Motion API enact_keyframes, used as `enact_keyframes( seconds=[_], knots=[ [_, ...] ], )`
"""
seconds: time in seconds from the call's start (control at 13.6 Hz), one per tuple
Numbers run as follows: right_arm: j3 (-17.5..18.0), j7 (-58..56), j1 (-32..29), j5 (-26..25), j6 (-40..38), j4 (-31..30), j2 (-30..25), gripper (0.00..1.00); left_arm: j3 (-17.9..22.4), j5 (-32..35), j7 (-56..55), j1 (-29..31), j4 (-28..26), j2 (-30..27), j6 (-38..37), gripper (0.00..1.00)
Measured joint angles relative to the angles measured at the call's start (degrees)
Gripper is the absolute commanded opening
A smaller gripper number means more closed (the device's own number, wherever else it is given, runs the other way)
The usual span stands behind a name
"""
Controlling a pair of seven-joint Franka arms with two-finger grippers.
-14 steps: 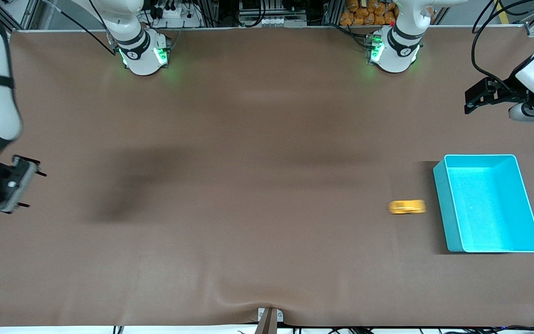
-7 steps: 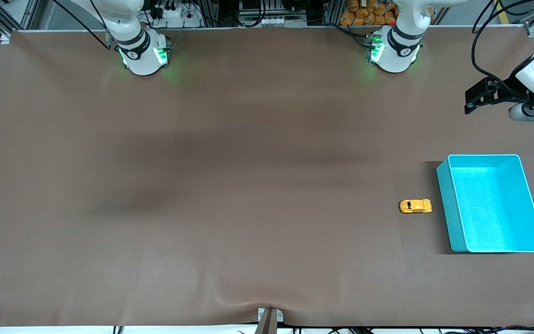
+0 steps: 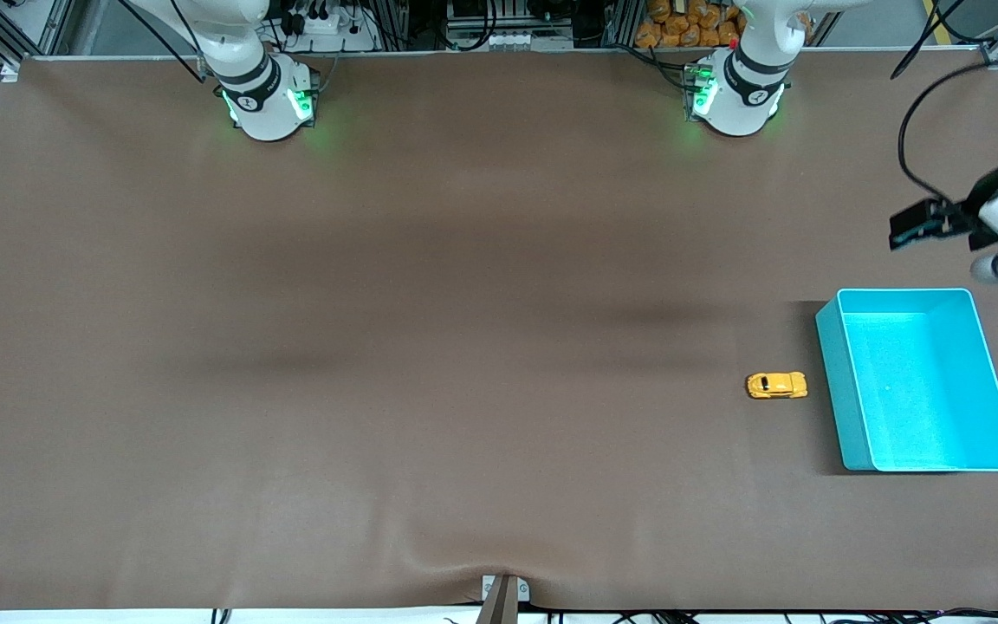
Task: Wind and store yellow beetle car
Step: 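Move the left gripper down over the car beside the blue bin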
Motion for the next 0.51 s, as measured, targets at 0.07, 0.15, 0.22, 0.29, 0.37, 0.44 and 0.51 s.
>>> enact_keyframes(
  seconds=[0.07, 0.15, 0.22, 0.29, 0.37, 0.44, 0.51],
  knots=[
    [0.00, 4.18, 0.17, 0.02, -1.05, 0.01, -0.35, 1.00, 0.01, 0.03, 0.00, 0.86, -0.04, 1.66, 1.87, 1.00],
    [0.02, 9.55, 0.58, 0.06, -2.39, 0.03, -0.59, 1.00, 0.04, 0.03, 0.00, 1.80, -0.09, 3.40, 3.97, 1.00],
    [0.03, 15.97, 1.31, 0.10, -3.68, 0.05, -0.75, 1.00, 0.05, 0.03, 0.00, 2.63, -0.15, 5.35, 5.99, 1.00],
    [0.13, 22.55, 2.24, 0.16, -4.34, 0.10, -0.97, 1.00, 0.05, -0.02, 0.00, 3.49, -0.17, 7.61, 8.08, 1.00],
    [0.29, 28.28, 3.04, 0.58, -4.70, 0.13, -1.35, 1.00, 0.06, -0.10, -0.13, 4.21, -0.09, 10.21, 10.45, 1.00],
    [0.38, 32.35, 3.50, 1.65, -5.01, 0.13, -1.82, 1.00, 0.06, -0.12, -0.95, 4.54, -0.02, 12.80, 12.98, 1.00],
    [0.36, 34.37, 3.60, 2.39, -5.20, 0.13, -2.24, 1.00, 0.02, -0.12, -3.46, 4.54, 0.05, 15.17, 15.26, 1.00]
  ],
)
